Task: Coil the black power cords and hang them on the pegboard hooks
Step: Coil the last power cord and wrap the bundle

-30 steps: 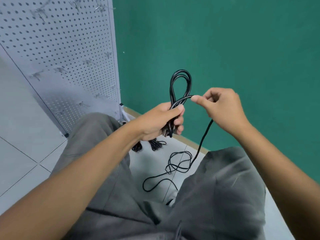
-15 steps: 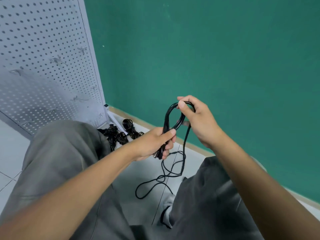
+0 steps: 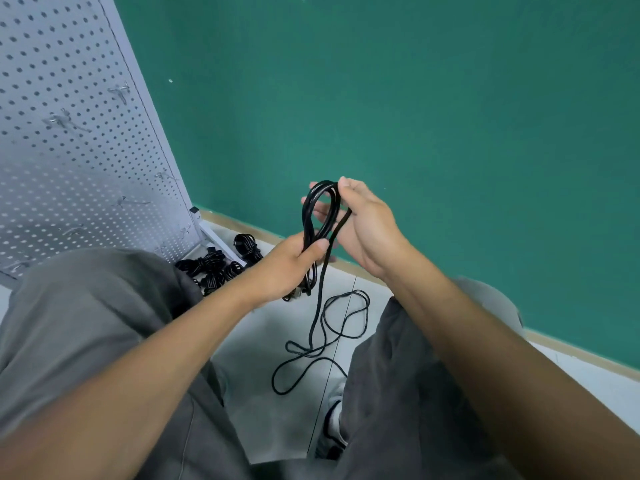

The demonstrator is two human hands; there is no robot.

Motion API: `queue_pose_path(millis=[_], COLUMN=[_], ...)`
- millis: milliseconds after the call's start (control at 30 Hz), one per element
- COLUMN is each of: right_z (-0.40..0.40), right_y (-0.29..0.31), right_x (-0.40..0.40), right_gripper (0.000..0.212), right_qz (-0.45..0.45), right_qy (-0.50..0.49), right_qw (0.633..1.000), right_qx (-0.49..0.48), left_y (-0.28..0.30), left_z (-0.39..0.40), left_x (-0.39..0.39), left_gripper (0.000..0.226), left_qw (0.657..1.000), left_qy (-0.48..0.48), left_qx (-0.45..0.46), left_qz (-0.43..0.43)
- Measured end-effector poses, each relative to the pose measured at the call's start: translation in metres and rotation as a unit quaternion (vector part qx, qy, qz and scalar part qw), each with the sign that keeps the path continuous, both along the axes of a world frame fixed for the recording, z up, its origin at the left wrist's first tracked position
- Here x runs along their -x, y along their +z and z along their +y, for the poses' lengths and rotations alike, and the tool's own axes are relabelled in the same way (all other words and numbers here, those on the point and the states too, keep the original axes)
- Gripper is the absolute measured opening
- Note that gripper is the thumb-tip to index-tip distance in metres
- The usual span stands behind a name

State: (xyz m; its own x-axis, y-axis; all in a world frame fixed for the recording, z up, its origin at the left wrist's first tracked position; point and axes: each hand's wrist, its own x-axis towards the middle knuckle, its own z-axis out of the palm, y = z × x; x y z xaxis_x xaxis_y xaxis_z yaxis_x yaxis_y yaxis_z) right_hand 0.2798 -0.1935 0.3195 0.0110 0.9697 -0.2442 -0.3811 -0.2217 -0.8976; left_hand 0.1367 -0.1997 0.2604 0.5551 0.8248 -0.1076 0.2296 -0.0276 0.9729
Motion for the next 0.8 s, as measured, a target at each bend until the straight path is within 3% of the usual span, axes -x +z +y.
queue_pose_path(millis=[100, 233, 333, 467, 800], right_z=[0.012, 0.029, 0.038, 0.029, 0.021], right_y=[-0.003, 0.001, 0.000, -0.005, -0.033], right_x=[-0.003, -0.007, -0.015, -0.018, -0.016], right_gripper=[0.014, 0.015, 0.041, 0.075, 0.058], right_qz=[-0.029, -0.142, -0.187, -0.185, -0.136], right_qy=[0.039, 0.094, 0.132, 0.276, 0.306], right_qw=[0.999, 0.985, 0.972, 0.940, 0.935], right_qx=[0.003, 0.016, 0.049, 0.082, 0.117], left_y=[-0.002, -0.004, -0.001, 0.002, -0.004], left_z=[-0.001, 0.002, 0.015, 0.031, 0.037], left_x=[-0.001, -0.005, -0.009, -0.007, -0.014], left_gripper=[0.039, 0.018, 0.023, 0.032, 0.044], left_qw=[1.000, 0.995, 0.994, 0.989, 0.969], left_qy=[0.020, 0.050, 0.071, 0.093, 0.164], left_qx=[0.017, 0.061, 0.052, 0.068, 0.142], left_qz=[-0.013, -0.066, -0.060, -0.093, -0.122])
